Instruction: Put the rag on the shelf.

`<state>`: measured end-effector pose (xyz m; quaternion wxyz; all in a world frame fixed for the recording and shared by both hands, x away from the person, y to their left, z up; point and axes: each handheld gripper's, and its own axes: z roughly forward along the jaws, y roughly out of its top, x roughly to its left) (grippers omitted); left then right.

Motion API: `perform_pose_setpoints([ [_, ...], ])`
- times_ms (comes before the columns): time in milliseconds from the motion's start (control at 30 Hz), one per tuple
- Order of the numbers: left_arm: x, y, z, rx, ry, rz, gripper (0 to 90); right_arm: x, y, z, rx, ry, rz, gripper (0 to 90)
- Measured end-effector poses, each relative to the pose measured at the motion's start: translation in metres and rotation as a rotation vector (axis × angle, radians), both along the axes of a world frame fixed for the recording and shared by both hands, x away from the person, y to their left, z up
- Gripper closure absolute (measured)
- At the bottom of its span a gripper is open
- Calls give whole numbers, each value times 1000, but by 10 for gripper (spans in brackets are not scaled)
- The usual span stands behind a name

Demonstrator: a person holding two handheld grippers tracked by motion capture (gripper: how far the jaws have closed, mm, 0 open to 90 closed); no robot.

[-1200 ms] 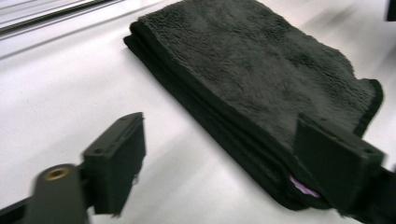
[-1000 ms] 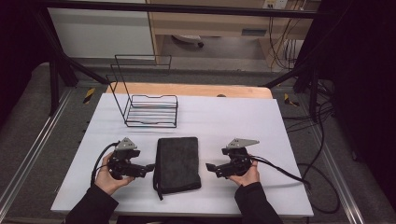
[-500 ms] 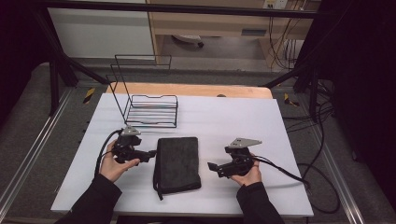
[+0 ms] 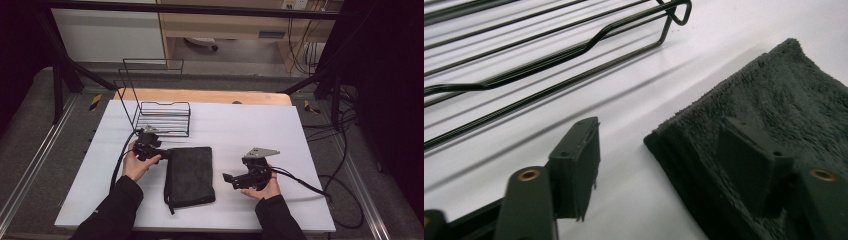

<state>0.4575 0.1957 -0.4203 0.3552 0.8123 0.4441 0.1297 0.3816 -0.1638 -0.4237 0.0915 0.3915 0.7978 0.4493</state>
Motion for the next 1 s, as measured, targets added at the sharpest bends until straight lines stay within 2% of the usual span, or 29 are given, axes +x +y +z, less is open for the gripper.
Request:
perform_pose_setpoints([
  [100,5,-3,-7,6,10,-2,381,-1,0,0,-10,-8,11,6],
  [233,9,-5,-14,-12,34,1,469,0,0,-1,-25,-5,23,6],
  [300,11,-5,-15,-23,36,-4,488,-1,0,-1,-24,-7,25,9],
  [333,11,-6,-16,-31,41,-5,534,0,0,-1,-21,-16,21,18],
  [467,13,-8,-20,-39,61,-14,575,0,0,0,-14,-18,18,27],
  [600,14,-9,-21,-55,82,-18,618,1,0,-1,-12,-10,17,42],
  [833,12,-10,-22,-52,91,-24,675,3,2,-2,-2,-4,15,69],
  [1000,9,-12,-19,-46,85,-25,781,7,2,-3,11,1,9,94],
])
